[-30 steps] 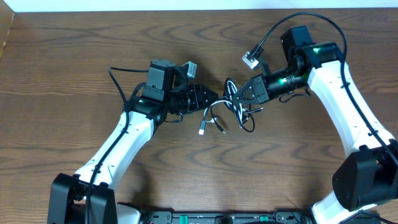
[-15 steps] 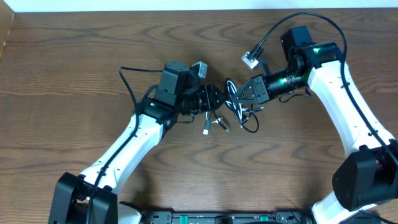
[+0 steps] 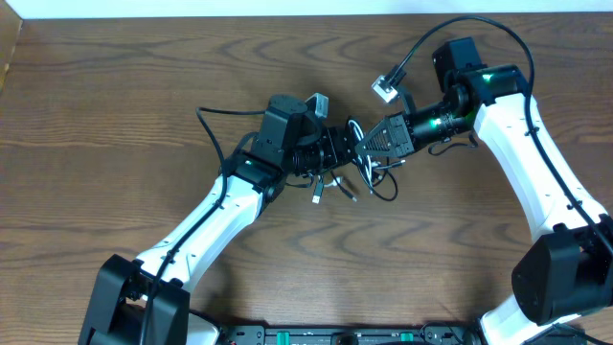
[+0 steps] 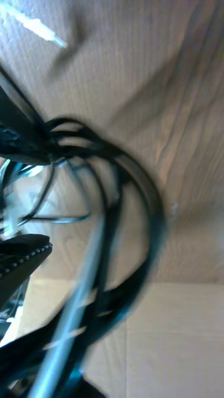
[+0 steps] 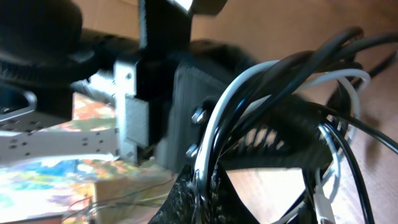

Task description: Untangle cables

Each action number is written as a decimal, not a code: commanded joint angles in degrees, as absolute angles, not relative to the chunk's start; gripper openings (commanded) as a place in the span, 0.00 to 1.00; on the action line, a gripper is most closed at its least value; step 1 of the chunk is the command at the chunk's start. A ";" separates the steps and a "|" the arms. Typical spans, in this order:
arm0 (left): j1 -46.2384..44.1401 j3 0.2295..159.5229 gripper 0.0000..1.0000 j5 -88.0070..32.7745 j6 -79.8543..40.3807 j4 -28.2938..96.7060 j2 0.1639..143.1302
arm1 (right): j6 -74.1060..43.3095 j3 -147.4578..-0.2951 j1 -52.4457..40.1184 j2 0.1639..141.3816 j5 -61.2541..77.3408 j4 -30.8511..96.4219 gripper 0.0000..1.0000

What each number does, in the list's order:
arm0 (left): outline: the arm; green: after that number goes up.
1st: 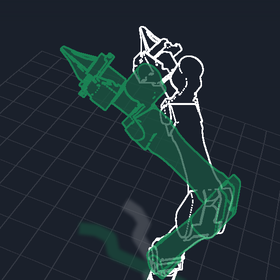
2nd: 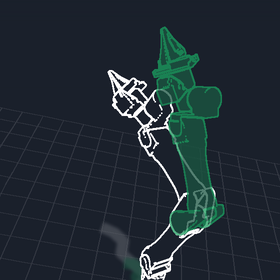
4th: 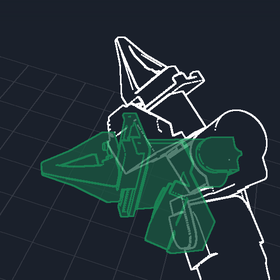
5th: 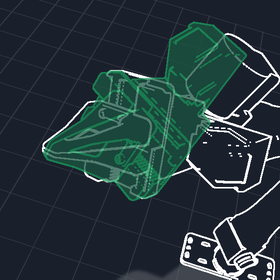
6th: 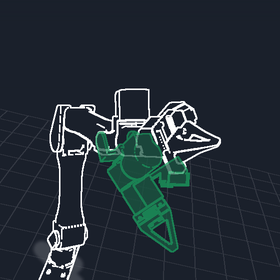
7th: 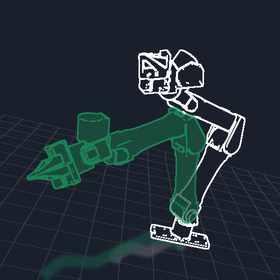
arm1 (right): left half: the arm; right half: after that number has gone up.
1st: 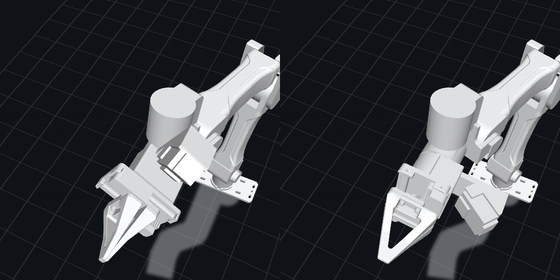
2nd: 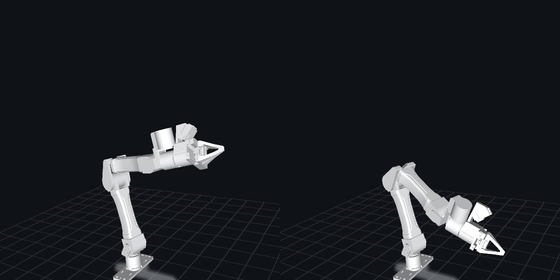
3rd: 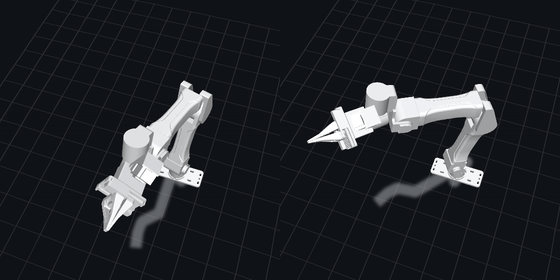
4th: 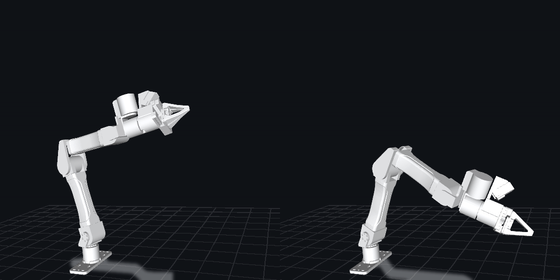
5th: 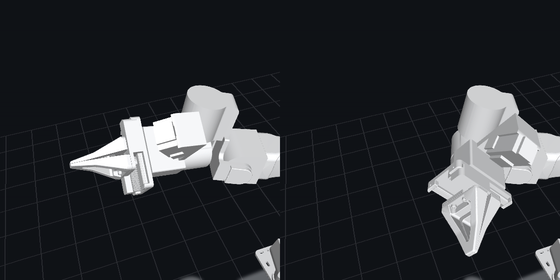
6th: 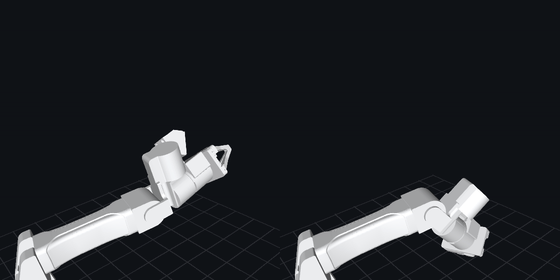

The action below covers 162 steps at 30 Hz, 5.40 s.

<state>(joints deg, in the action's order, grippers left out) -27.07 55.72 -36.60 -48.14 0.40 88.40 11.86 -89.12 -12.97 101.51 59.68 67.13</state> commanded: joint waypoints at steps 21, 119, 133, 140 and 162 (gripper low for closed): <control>-16.80 55.40 0.48 -69.97 -48.12 -19.88 88.73 | -12.12 -89.25 -11.75 101.34 59.83 49.01 0.01; -13.87 55.40 0.07 -89.32 -41.89 -29.30 93.36 | -1.72 -79.90 -16.51 101.38 38.52 54.85 0.45; -10.85 55.40 0.07 -86.30 -58.74 -48.10 93.34 | -24.08 -72.51 -16.23 101.38 10.55 49.06 0.22; -6.31 55.40 0.07 -86.35 -66.39 -56.69 93.34 | -24.38 -72.20 -14.04 101.38 3.36 53.82 0.22; -6.17 55.40 0.07 -81.45 -75.68 -56.29 93.34 | 0.75 -83.88 -12.32 98.72 34.04 57.84 0.35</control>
<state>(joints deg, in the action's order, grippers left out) -6.20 54.78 -83.85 -71.11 -55.79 93.54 -5.67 -79.88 -12.97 101.36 24.73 57.36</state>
